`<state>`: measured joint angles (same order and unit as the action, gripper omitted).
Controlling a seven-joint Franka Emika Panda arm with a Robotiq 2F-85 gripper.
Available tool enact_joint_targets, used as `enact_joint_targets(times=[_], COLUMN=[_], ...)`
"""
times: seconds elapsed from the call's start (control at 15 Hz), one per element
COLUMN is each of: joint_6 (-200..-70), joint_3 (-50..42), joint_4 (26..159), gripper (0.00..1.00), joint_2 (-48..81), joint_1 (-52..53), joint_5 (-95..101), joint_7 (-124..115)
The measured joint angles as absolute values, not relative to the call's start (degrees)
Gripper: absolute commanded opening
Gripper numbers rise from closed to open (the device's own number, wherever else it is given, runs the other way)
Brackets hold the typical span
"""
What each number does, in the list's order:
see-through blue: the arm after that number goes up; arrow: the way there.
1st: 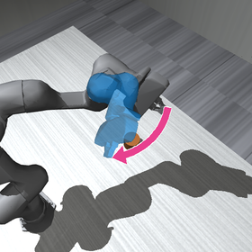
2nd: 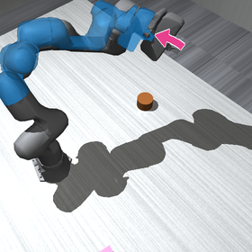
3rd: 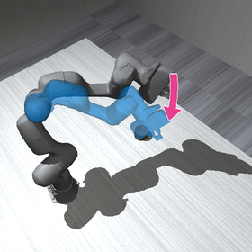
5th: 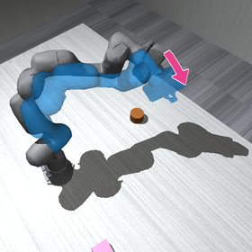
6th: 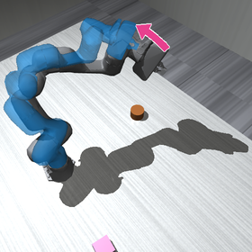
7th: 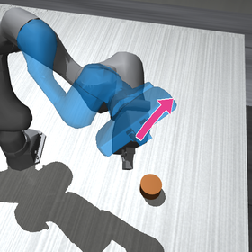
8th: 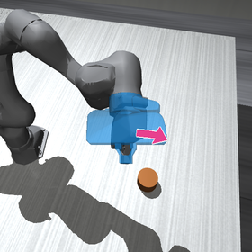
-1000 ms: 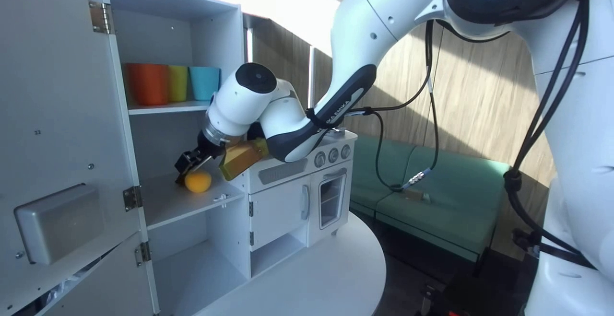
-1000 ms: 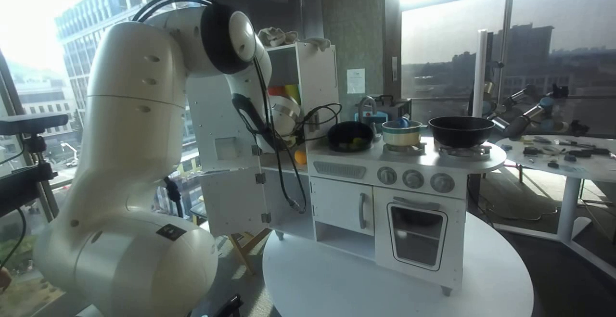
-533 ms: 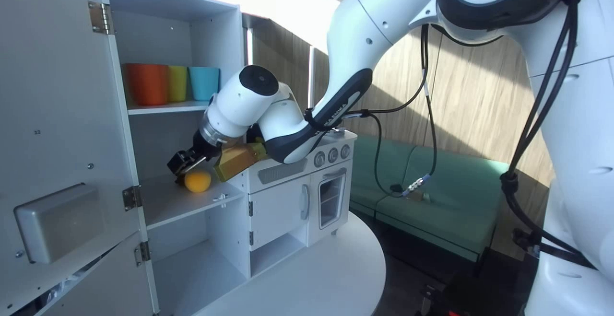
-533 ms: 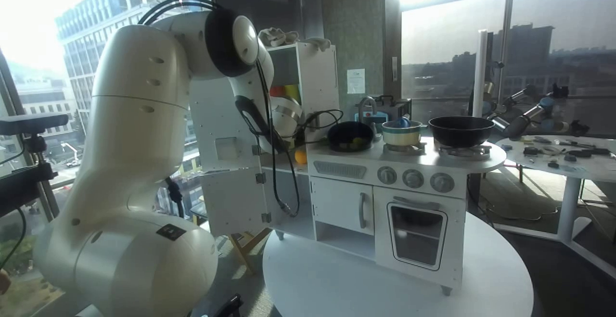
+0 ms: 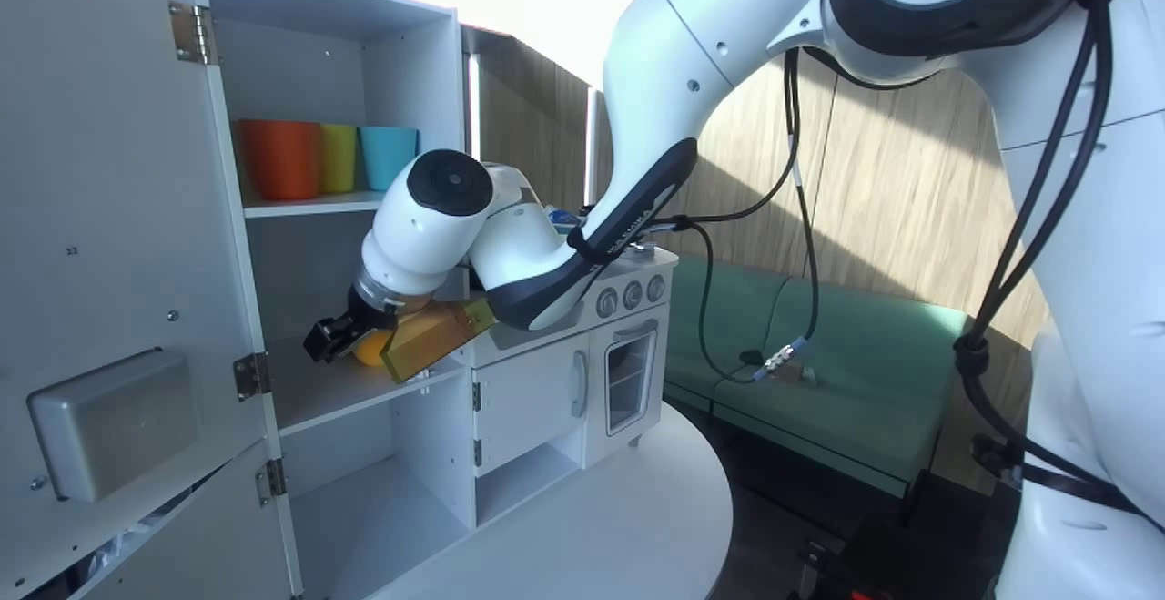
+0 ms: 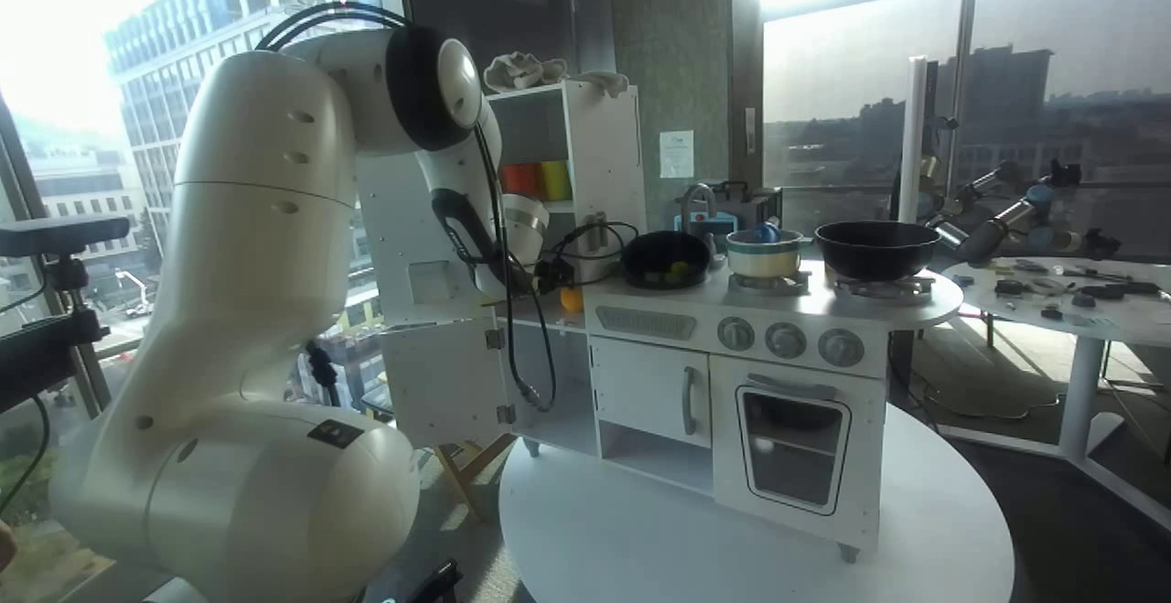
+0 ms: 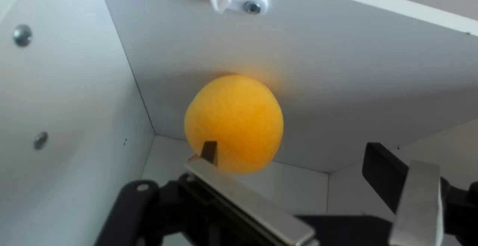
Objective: Firstly, shift the bottle to the plastic pot, then the yellow and brown toys to the bowl
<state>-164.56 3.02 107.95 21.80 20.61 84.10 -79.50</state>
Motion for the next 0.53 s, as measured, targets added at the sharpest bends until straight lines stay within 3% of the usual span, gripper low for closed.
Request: enact_joint_targets(times=[0.53], joint_6=[-150.83], joint_3=[2.32], joint_4=[106.25], gripper=[1.0], joint_2=[25.12], joint_1=[23.6], joint_5=[102.37], joint_7=[-101.86])
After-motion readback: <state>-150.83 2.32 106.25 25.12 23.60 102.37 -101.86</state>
